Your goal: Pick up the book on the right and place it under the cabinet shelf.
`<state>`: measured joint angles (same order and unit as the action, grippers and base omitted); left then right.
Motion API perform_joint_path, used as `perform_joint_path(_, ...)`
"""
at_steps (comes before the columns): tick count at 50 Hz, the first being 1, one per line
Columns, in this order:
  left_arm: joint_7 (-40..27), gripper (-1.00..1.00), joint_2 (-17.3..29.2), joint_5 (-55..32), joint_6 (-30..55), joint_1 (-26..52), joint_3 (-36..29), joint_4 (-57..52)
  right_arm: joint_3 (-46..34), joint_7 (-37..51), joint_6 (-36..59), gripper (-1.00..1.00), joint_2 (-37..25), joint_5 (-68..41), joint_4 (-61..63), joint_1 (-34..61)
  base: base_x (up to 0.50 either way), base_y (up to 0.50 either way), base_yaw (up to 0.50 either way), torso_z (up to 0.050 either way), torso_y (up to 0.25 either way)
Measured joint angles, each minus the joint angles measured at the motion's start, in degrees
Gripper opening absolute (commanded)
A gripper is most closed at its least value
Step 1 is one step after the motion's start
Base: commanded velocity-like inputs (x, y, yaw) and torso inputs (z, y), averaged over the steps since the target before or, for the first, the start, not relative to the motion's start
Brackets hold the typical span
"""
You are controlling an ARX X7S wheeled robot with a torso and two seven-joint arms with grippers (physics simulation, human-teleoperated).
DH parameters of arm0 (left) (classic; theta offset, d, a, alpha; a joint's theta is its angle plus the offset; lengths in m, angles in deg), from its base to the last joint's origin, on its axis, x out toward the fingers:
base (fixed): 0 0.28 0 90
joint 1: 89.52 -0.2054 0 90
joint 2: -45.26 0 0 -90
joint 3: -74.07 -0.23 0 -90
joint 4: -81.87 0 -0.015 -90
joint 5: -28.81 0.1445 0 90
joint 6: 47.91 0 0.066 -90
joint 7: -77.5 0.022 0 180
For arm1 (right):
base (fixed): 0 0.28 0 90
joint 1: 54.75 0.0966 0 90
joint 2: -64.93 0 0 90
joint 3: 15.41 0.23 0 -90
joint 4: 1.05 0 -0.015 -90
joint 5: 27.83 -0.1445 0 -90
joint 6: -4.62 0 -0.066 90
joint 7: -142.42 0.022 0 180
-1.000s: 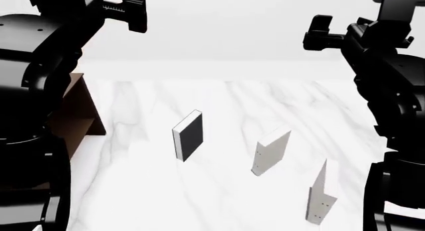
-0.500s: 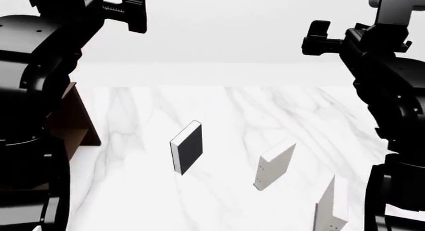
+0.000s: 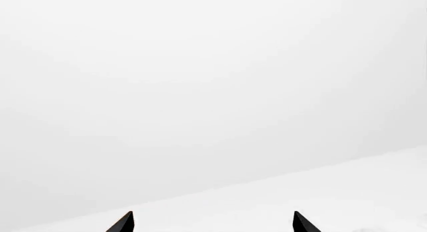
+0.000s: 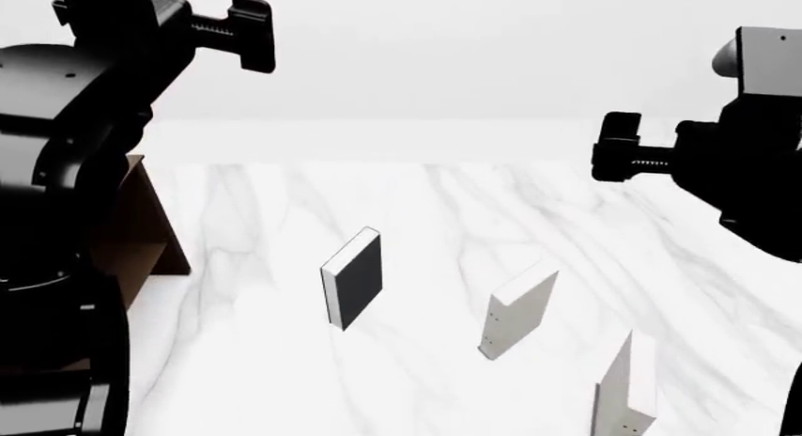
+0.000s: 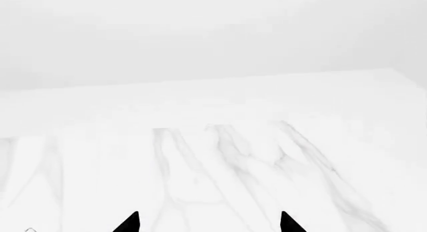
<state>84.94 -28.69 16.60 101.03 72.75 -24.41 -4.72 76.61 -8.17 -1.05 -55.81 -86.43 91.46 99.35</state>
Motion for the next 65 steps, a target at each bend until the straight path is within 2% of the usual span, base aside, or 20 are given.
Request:
perform_joint_path(14, 0.14, 1.00, 0.21, -0.75, 0.28, -0.66, 0.19, -1.49, -2.56, 25.52, 1.72, 1.00, -10.58, -36.97, -0.49, -4.73, 0.00, 0.00, 0.00, 0.000, 0.000)
perform_joint_path(28, 0.21, 1.00, 0.40, -1.23, -0.02, -1.39, 0.20, -1.90, -5.23, 37.14, -2.43, 1.00, -17.72, -57.08, 0.33, -12.30, 0.00, 0.00, 0.00, 0.000, 0.000)
perform_joint_path(46, 0.18, 1.00, 0.63, -1.62, -0.64, -2.28, 0.10, -1.81, -4.19, 39.77, -7.76, 1.00, -19.87, -64.42, 1.37, -22.59, 0.00, 0.00, 0.00, 0.000, 0.000)
perform_joint_path(65, 0.01, 1.00, 0.78, -1.94, -1.06, -3.32, -0.25, -1.99, -0.53, 31.64, -10.17, 1.00, -17.12, -54.93, -2.19, -29.00, 0.00, 0.00, 0.00, 0.000, 0.000)
